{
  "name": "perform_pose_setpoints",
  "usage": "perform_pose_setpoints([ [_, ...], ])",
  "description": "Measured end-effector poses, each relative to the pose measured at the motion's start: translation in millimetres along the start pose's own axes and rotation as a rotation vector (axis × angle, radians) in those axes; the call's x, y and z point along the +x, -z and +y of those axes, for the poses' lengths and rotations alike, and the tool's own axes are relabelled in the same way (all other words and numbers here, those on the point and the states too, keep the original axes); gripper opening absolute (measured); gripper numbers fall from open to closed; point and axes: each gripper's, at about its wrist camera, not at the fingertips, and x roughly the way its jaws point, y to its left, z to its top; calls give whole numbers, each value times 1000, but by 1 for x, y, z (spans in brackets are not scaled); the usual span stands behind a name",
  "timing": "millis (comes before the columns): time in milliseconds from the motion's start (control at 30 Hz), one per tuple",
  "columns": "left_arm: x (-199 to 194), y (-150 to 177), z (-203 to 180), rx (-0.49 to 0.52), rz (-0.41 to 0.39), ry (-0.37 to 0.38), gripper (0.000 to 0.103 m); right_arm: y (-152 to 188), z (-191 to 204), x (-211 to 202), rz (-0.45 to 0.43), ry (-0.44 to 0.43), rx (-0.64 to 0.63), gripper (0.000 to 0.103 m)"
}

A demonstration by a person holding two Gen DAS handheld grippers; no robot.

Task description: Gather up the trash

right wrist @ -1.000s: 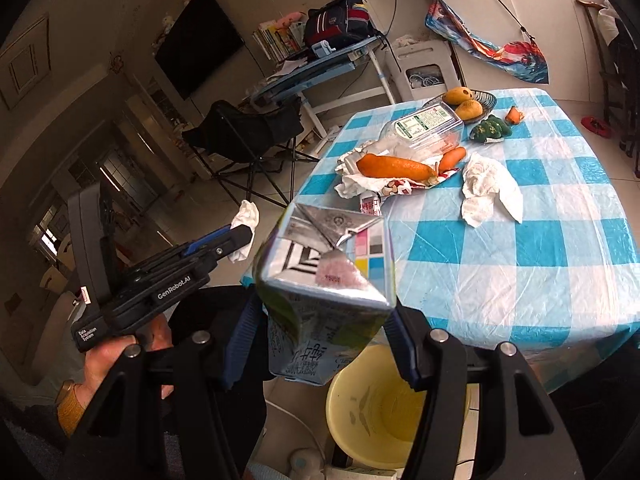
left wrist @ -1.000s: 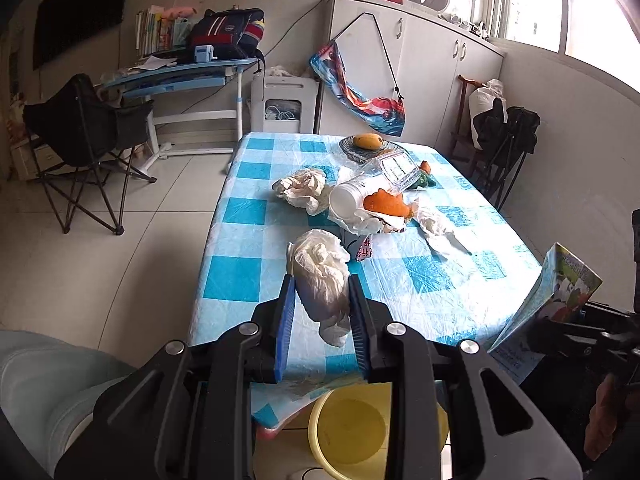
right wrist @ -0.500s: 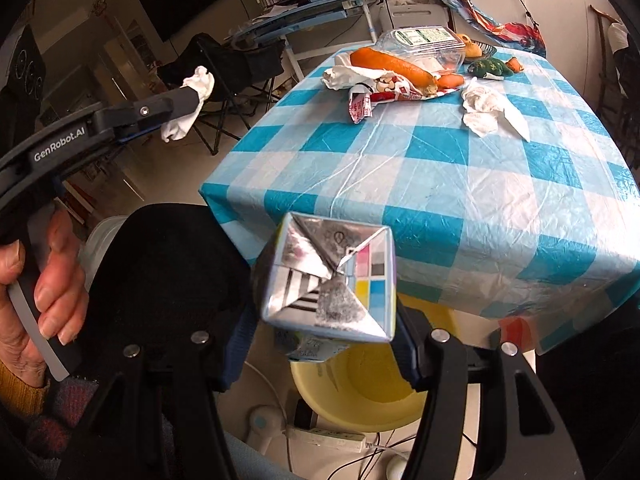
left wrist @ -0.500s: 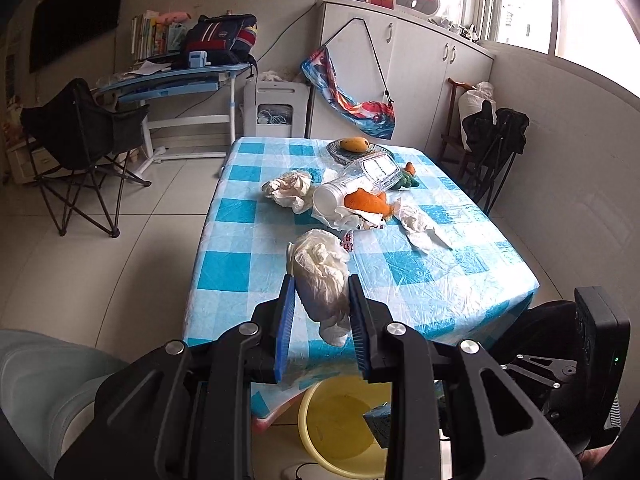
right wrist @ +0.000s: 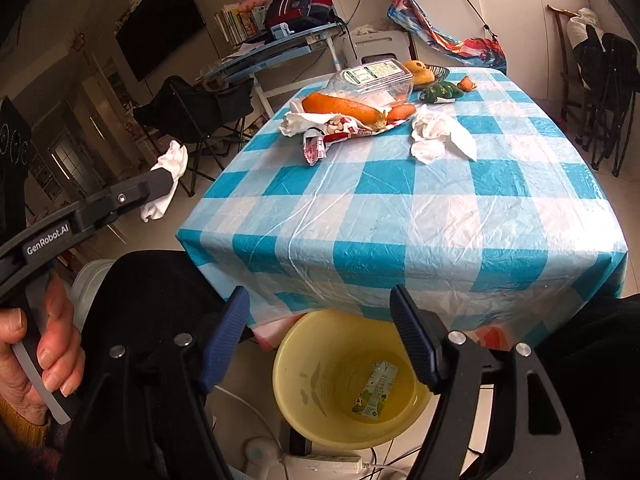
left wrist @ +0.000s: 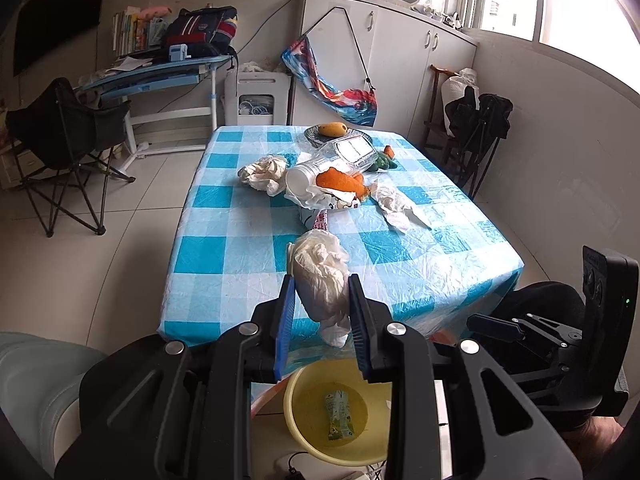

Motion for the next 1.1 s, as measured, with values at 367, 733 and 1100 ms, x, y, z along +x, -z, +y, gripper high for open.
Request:
perform_pose_setpoints([
  [367,32,40,-26,90,227,134,26,-7,-23,-25,-143,94,96,81],
  [733,34,53,-39,155,280,95,62,-4,-25,-27,-144,95,108,82],
  [1100,11,34,-25,107,129,-34,84,-2,-23,-28,-144,102,96,82],
])
